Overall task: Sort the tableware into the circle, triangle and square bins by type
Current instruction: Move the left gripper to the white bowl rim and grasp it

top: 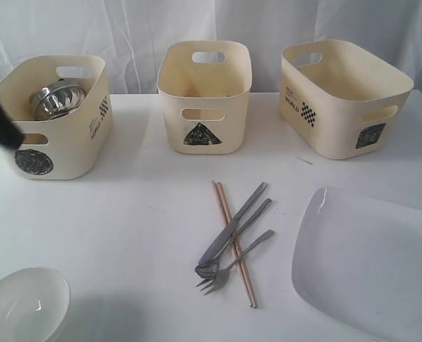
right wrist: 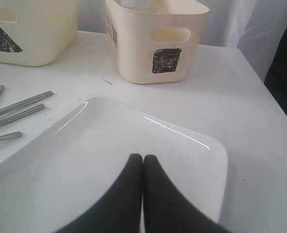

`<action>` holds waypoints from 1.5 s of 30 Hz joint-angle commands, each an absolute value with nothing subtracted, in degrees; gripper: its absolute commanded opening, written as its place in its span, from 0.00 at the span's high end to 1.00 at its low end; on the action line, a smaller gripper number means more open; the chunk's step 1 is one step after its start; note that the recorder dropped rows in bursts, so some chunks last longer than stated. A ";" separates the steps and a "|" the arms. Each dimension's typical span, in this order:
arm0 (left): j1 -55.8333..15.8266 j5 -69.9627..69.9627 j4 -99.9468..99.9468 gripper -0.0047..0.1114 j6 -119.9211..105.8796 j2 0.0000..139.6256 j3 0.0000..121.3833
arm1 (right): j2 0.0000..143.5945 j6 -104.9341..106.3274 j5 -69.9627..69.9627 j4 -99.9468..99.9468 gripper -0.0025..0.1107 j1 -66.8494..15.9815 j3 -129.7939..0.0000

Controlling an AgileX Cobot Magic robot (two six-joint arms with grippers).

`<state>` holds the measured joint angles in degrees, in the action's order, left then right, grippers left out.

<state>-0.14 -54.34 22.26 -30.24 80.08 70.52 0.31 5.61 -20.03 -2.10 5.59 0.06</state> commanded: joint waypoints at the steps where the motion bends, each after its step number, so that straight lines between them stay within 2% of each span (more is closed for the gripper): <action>1: -0.10 -58.24 14.76 0.50 -27.48 80.55 63.33 | 0.00 5.62 -19.99 -1.56 0.98 5.75 0.00; 5: -0.10 -47.99 14.51 0.50 -28.69 80.55 55.61 | 0.00 5.62 -19.99 -1.56 0.98 5.75 0.00; 13: -0.10 -41.85 17.18 0.50 -36.60 80.55 44.27 | 0.00 5.62 -19.99 -1.56 0.98 5.75 0.00; 24: -0.10 -34.86 29.29 0.50 -48.77 80.64 37.24 | 0.00 5.62 -19.99 -1.56 0.98 5.75 0.00; 32: -0.10 -33.72 29.98 0.51 -51.26 84.73 34.50 | 0.00 5.62 -19.99 -1.56 0.98 5.75 0.00; 34: -0.10 -33.61 29.98 0.58 -51.00 85.30 34.50 | 0.00 5.62 -19.99 -1.56 0.98 5.75 0.00; 39: -0.10 -33.47 29.98 0.96 -51.00 85.30 34.63 | 0.00 5.62 -19.99 -1.56 0.98 5.75 0.00; 45: -0.10 -36.35 28.17 0.96 -45.27 83.80 41.92 | 0.00 5.62 -19.99 -1.56 0.98 5.75 0.00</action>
